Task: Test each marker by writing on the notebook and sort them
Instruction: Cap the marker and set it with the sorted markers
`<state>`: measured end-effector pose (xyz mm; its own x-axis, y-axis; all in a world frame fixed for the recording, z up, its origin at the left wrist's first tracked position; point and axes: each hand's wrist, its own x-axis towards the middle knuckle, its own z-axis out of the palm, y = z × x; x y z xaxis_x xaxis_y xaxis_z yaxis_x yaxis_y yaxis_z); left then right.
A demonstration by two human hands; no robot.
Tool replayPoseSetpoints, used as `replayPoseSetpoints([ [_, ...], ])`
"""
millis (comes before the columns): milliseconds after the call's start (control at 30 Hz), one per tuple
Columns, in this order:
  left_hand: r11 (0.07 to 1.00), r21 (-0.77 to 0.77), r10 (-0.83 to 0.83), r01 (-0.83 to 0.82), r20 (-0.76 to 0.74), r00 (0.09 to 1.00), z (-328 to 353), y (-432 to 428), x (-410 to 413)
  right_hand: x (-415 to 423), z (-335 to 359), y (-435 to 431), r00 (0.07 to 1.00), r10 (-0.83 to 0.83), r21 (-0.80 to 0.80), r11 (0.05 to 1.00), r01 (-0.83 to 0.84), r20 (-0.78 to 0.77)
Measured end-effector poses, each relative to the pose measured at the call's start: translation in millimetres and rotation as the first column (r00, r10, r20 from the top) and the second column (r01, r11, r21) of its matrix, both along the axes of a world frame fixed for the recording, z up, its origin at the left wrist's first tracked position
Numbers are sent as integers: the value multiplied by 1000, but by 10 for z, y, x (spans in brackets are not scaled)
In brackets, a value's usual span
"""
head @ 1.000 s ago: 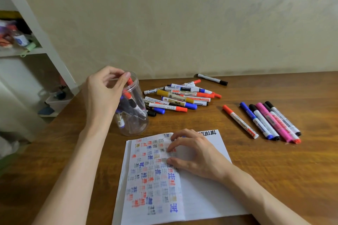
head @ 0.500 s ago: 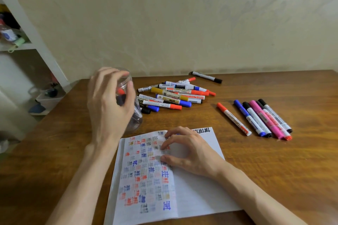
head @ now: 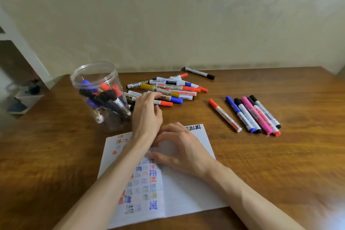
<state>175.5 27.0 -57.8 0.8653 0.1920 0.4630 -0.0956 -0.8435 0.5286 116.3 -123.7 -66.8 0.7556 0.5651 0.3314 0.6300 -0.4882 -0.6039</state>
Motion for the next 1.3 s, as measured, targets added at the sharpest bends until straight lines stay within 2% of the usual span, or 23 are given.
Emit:
replayPoseSetpoints([
  [100, 967, 253, -23, 28, -23, 999, -4, 74, 163, 22, 29, -35, 999, -47, 88, 995, 47, -4],
  [200, 955, 293, -28, 41, -49, 998, -31, 71, 229, 53, 105, -123, 991, -115, 220, 967, 126, -65],
  [333, 952, 303, -23, 36, -48, 999, -45, 71, 246, 172, 131, -256, 935, -307, 389, 851, 354, -179],
  [400, 943, 330, -31, 50, -62, 998, -48, 59, 264, 243, 98, -318, 905, -372, 406, 809, 425, -205],
  [467, 925, 372, -58, 76, -61, 996, -52, 46, 283, 280, 65, -367, 888, -413, 368, 808, 461, -203],
  [567, 909, 404, -124, 101, 29, 992, -35, 43, 261, 299, 32, -392, 882, -426, 322, 822, 471, -203],
  [667, 936, 292, -258, 199, 179, 950, 27, -19, 130, 317, 14, -382, 875, -435, 311, 818, 483, -213],
  [800, 940, -49, -310, 337, 285, 907, 169, -97, -85, 307, 15, -389, 861, -453, 295, 811, 506, -230],
  [900, 843, -379, -290, 381, 276, 916, 248, -96, -243, 298, 38, -397, 852, -448, 314, 796, 518, -271],
  [1000, 710, -647, -259, 280, 131, 957, 272, -64, -357, 276, 97, -377, 842, -399, 291, 810, 509, -364],
  [1067, 658, -727, -246, 195, 37, 968, 239, -31, -391, 250, 119, -346, 824, -364, 287, 811, 510, -433],
  [1200, 544, -826, -305, 146, -32, 952, 196, 23, -426, 196, 158, -299, 803, -300, 386, 755, 530, -516],
  [1234, 546, -825, -323, 143, -51, 945, 194, 28, -438, 185, 170, -295, 794, -271, 424, 727, 540, -545],
  [1300, 615, -774, -346, 154, -90, 934, 179, 40, -452, 178, 190, -291, 772, -195, 489, 674, 554, -605],
])
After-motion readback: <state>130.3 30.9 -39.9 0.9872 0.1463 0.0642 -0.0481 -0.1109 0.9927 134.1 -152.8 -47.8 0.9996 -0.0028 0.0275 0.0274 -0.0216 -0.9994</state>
